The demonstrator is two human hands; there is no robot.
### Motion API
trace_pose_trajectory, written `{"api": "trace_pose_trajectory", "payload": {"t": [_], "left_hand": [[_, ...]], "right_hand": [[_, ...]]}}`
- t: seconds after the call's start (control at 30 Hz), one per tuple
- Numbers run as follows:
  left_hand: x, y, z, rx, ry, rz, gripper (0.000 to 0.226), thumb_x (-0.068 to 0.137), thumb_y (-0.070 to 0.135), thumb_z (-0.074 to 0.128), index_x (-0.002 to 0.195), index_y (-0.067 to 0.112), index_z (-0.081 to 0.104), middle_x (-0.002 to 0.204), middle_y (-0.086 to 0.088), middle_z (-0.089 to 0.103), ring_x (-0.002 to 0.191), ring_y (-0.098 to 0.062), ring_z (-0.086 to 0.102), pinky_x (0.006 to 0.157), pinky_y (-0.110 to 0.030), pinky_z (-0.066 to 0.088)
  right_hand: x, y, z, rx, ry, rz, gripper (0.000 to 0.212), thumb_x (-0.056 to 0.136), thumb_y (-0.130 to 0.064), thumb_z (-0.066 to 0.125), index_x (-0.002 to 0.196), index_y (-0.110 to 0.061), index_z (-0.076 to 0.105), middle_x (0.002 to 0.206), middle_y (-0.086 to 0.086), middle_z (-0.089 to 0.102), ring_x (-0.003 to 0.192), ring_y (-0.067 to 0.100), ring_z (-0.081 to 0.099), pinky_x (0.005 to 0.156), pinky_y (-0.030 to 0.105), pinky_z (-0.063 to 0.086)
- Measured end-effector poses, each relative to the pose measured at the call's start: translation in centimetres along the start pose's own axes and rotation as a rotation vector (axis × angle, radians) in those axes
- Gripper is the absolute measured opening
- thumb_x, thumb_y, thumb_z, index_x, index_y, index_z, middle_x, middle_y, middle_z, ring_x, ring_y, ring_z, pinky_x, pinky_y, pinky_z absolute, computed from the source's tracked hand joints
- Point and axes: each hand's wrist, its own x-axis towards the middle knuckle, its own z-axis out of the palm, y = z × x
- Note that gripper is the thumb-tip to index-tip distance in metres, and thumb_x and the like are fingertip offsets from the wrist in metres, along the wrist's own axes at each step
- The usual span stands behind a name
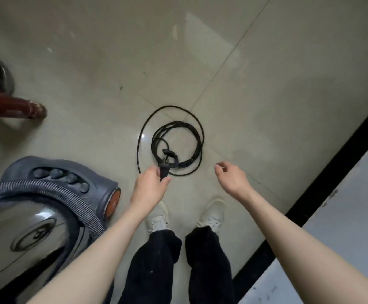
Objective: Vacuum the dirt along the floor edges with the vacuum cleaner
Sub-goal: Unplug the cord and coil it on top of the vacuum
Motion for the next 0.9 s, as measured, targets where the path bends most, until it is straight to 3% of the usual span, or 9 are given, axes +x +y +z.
{"api": "trace_pose_trajectory", "payload": {"t": [0.1, 0.2, 0.3, 0.37, 0.47, 0.57, 0.73, 0.8, 0.9], "left_hand": [[2.9, 1.2, 5.2, -0.724, -0.158, -0.295, 0.019, 0.092, 0.015, 0.061, 0.080, 0.010, 0.048, 0.084, -0.019, 0.066, 0.069, -0.025, 0.067, 0.061, -0.032, 0.058], [5.8, 4.4, 8.0, -1.235, -0.335, -0.365, 0.014, 0.097, 0.010, 0.052, 0.084, 0.005, 0.051, 0.078, -0.014, 0.062, 0.071, -0.023, 0.065, 0.068, -0.031, 0.059], [10.9, 5.9, 9.9, -1.510, -0.331, -0.365, 0.010, 0.097, 0.007, 0.051, 0.093, -0.001, 0.053, 0.089, -0.019, 0.062, 0.094, -0.032, 0.064, 0.093, -0.041, 0.050], [14.5, 5.8, 10.2, -1.598, -0.269, -0.370, 0.018, 0.096, 0.007, 0.052, 0.108, -0.006, 0.054, 0.111, -0.026, 0.061, 0.114, -0.036, 0.058, 0.092, -0.041, 0.049], [19.7, 4.4, 9.9, -1.669, -0.161, -0.362, 0.028, 0.097, 0.009, 0.051, 0.120, -0.007, 0.051, 0.131, -0.029, 0.050, 0.123, -0.037, 0.051, 0.091, -0.039, 0.046], [24.3, 2.0, 9.0, -1.676, -0.057, -0.375, 0.032, 0.097, 0.012, 0.052, 0.123, -0.007, 0.049, 0.132, -0.026, 0.051, 0.122, -0.034, 0.053, 0.088, -0.037, 0.048], [27.9, -1.4, 8.1, -1.209, 0.048, -0.305, 0.027, 0.095, 0.030, 0.058, 0.093, 0.003, 0.057, 0.090, -0.012, 0.069, 0.073, -0.019, 0.068, 0.057, -0.022, 0.057], [28.1, -2.2, 8.3, -1.036, 0.121, -0.271, 0.030, 0.092, 0.035, 0.061, 0.083, 0.007, 0.058, 0.076, -0.010, 0.067, 0.064, -0.017, 0.066, 0.055, -0.022, 0.057], [27.5, -3.5, 8.2, -0.853, 0.120, -0.284, 0.032, 0.090, 0.040, 0.062, 0.080, 0.010, 0.058, 0.076, -0.010, 0.065, 0.058, -0.017, 0.061, 0.053, -0.024, 0.055]], "right_hand": [[3.2, 2.4, 3.0, 0.063, 0.065, 0.063, 0.036, 0.104, -0.019, 0.037, 0.127, -0.002, 0.059, 0.130, 0.019, 0.061, 0.122, 0.034, 0.052, 0.090, 0.029, 0.035], [5.4, 4.9, 4.1, 0.203, 0.148, 0.148, 0.035, 0.103, -0.013, 0.036, 0.116, 0.009, 0.060, 0.118, 0.027, 0.063, 0.113, 0.039, 0.056, 0.093, 0.038, 0.040], [8.6, 6.8, 6.1, 0.264, 0.158, 0.199, 0.035, 0.103, -0.016, 0.037, 0.116, 0.009, 0.058, 0.116, 0.027, 0.063, 0.111, 0.040, 0.056, 0.099, 0.046, 0.042], [10.8, 7.3, 7.2, 0.249, 0.130, 0.168, 0.037, 0.103, -0.024, 0.039, 0.124, 0.000, 0.057, 0.123, 0.019, 0.063, 0.116, 0.034, 0.057, 0.103, 0.044, 0.041], [14.6, 6.9, 8.7, 0.225, 0.146, 0.079, 0.043, 0.101, -0.034, 0.046, 0.134, -0.007, 0.053, 0.128, 0.013, 0.062, 0.118, 0.027, 0.056, 0.098, 0.030, 0.040], [18.6, 5.4, 10.4, 0.135, 0.176, -0.009, 0.059, 0.095, -0.041, 0.057, 0.141, -0.006, 0.044, 0.135, 0.015, 0.055, 0.123, 0.028, 0.053, 0.098, 0.031, 0.040], [22.2, 2.2, 13.9, -0.017, 0.364, -0.059, 0.050, 0.090, -0.038, 0.065, 0.118, 0.001, 0.050, 0.118, 0.015, 0.054, 0.111, 0.034, 0.053, 0.092, 0.044, 0.045], [22.9, 1.7, 14.9, -0.037, 0.378, -0.027, 0.035, 0.095, -0.026, 0.057, 0.115, 0.002, 0.051, 0.116, 0.017, 0.056, 0.109, 0.035, 0.054, 0.091, 0.047, 0.045], [23.0, 1.7, 15.2, -0.004, 0.349, 0.023, 0.025, 0.094, -0.014, 0.052, 0.111, 0.003, 0.057, 0.115, 0.019, 0.058, 0.107, 0.035, 0.054, 0.091, 0.046, 0.046]]}}
